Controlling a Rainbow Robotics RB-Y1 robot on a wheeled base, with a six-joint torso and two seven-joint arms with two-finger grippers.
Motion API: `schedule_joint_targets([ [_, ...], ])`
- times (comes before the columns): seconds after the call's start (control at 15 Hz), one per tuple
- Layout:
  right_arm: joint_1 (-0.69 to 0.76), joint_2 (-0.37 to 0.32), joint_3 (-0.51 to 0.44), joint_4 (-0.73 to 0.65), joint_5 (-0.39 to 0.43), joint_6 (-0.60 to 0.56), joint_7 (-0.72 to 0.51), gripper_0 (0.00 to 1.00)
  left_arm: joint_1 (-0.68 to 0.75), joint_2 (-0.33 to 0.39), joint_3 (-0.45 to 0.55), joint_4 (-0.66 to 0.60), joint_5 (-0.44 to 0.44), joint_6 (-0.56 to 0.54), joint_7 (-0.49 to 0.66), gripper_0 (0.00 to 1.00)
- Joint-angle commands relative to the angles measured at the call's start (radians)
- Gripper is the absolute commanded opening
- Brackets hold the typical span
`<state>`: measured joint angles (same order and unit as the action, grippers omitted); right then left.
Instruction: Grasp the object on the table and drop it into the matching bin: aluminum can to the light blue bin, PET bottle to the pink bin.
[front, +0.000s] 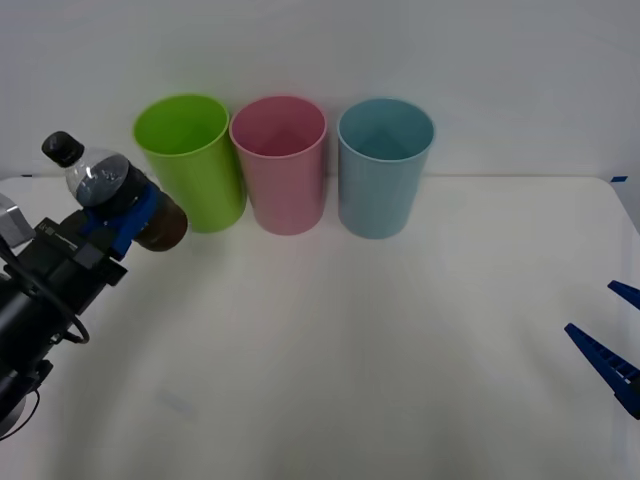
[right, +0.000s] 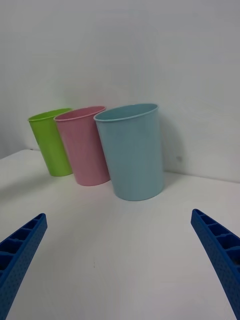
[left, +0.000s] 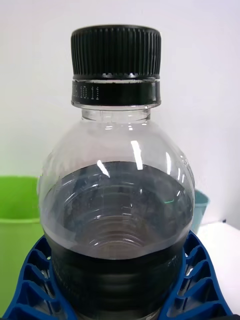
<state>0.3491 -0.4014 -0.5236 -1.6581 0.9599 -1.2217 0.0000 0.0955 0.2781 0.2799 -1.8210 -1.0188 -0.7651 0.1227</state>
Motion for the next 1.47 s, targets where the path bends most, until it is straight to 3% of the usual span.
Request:
schedule_joint_targets([
  [0.07, 0.000, 0.000, 0.000, 0.000, 0.000, 0.000, 0.000, 1.00, -0.050, 0.010, -0.021, -0.035, -0.003, 0.078, 0.043, 0.00],
  [0.53, 0.000, 0.000, 0.000, 0.000, 0.000, 0.000, 0.000, 1.00, -0.249, 0.015, -0.105, -0.003, -0.175, 0.218, 0.193, 0.00],
  [1.07, 0.000, 0.000, 0.000, 0.000, 0.000, 0.000, 0.000, 1.00, -0.646, 0.012, -0.180, 0.404, -0.310, 0.280, 0.152, 0.00],
  [1.47, 0.000, 0.000, 0.000, 0.000, 0.000, 0.000, 0.000, 1.00, -0.801, 0.004, -0.186, 0.574, -0.376, 0.285, 0.120, 0.00],
])
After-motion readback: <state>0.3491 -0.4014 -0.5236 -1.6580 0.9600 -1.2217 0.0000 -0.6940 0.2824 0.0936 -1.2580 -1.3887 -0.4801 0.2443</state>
